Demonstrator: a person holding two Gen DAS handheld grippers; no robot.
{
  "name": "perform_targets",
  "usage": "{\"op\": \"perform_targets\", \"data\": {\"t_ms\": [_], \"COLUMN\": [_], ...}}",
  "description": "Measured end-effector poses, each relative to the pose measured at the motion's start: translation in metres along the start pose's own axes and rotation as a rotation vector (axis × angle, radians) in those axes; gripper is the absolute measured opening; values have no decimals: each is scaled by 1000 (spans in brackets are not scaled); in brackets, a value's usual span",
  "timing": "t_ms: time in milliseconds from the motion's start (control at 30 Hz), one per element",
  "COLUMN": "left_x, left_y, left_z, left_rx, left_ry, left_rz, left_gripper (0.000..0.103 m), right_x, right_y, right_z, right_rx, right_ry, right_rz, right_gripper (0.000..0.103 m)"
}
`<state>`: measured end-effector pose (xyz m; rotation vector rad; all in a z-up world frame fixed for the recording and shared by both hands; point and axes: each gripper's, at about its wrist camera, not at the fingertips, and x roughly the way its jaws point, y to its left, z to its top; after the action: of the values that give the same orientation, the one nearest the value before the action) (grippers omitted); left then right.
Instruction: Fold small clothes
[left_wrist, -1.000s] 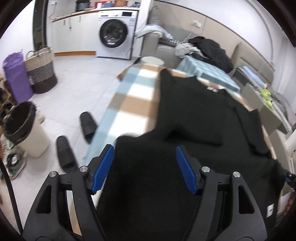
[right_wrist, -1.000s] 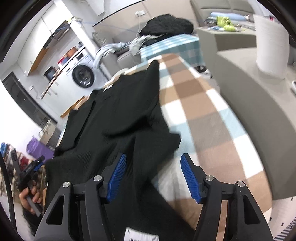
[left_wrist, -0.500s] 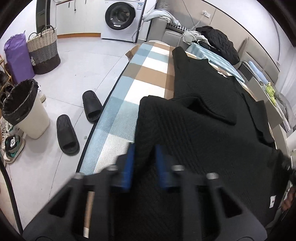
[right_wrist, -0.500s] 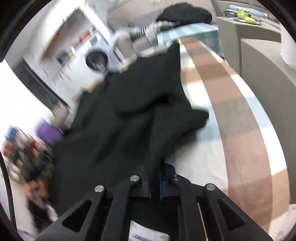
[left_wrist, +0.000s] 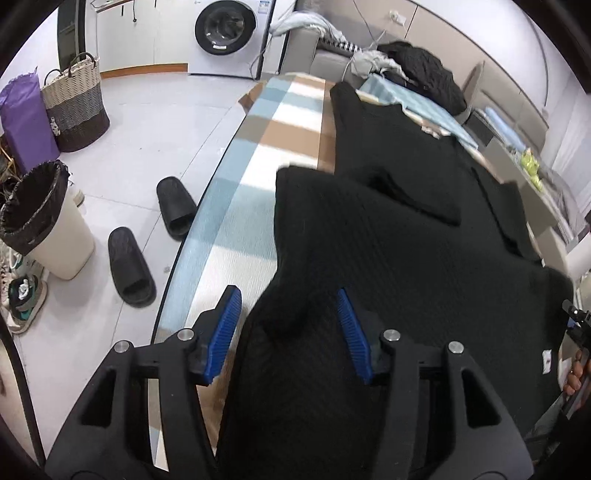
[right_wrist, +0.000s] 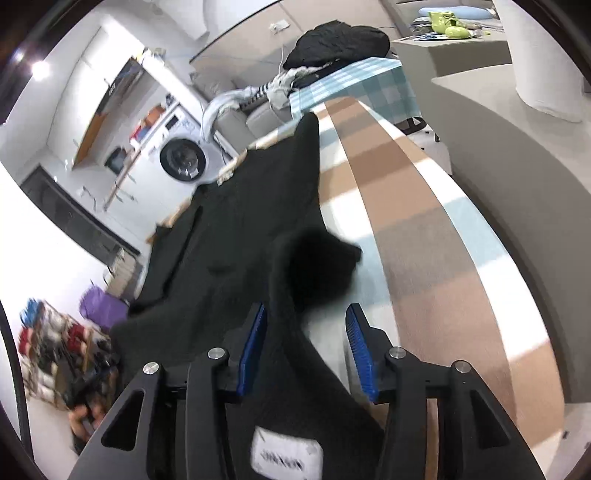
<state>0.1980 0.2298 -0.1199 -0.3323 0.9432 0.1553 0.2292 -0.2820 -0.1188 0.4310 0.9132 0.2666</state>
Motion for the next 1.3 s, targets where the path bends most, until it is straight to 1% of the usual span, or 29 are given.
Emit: {"op": "perform_targets", "data": {"t_ms": [33,200,267,300,333,367,400,433,467,500,567,633,667,733,800,900,967,1067,1133,1167,1200,1233,1267,1300], "left_x": [2,1,1,1,1,0,-3,-6,-11,-18,-32,-51,-60,-70,-74,-66,-50,-15,9,21,33,40,45,49], "left_y": [0,-7,-11,-15,-15,-15,-15,-14,-15,-15,-13,-12,-12,-12,-15,-17,-16,-15,-15,-14,-12,-11,-11,-10], "left_z": [-2,-9,-11,-13,-14,-15,-15,-15,-14,-13,-10,-5,-1,10,24,46,64,86,94,95,97,95,92,91], "left_rx": [1,37,62,92,105,113,106,102,98,90,77,67,57,38,39,36,21,11,1,-6,-25,-35,-36,-32], "left_ry": [11,11,5,1,0,-5,-13,-26,-46,-69,-108,-162,-189,-224,-258,-277,-267,-215,-171,-142,-102,-72,-53,-46], "left_rz": [5,17,35,62,70,63,44,44,49,48,31,19,1,-27,-29,-24,-14,-5,0,11,18,12,8,8], "left_gripper": [50,49,40,29,15,9,6,6,6,5,5,4,4,3,3,3,3,3,4,4,5,9,13,26], "right_x": [-1,2,7,9,12,14,16,17,16,12,-4,-27,-37,-49,-54,-44,-29,1,13,19,25,30,32,32], "right_y": [-1,2,7,10,13,17,22,25,28,28,28,27,27,31,35,37,33,32,30,28,26,23,18,13], "right_z": [-4,-17,-21,-22,-24,-26,-29,-31,-33,-32,-29,-23,-21,-16,-6,13,28,44,49,51,54,55,55,55], "right_rx": [-13,-96,-137,-159,-191,-217,-259,-284,-304,-301,-276,-239,-222,-205,-185,-139,-90,-75,-72,-68,-57,-43,-31,-17], "right_ry": [6,37,69,76,82,81,86,88,79,59,-1,-83,-122,-178,-226,-264,-247,-207,-175,-164,-136,-104,-89,-96], "right_rz": [-13,-76,-101,-112,-124,-133,-142,-148,-147,-129,-92,-27,16,63,90,50,27,-43,-81,-103,-141,-177,-186,-183], "right_gripper": [51,52,52,52,49,43,22,5,5,5,5,4,4,4,4,4,4,4,4,7,19,37,45,54]}}
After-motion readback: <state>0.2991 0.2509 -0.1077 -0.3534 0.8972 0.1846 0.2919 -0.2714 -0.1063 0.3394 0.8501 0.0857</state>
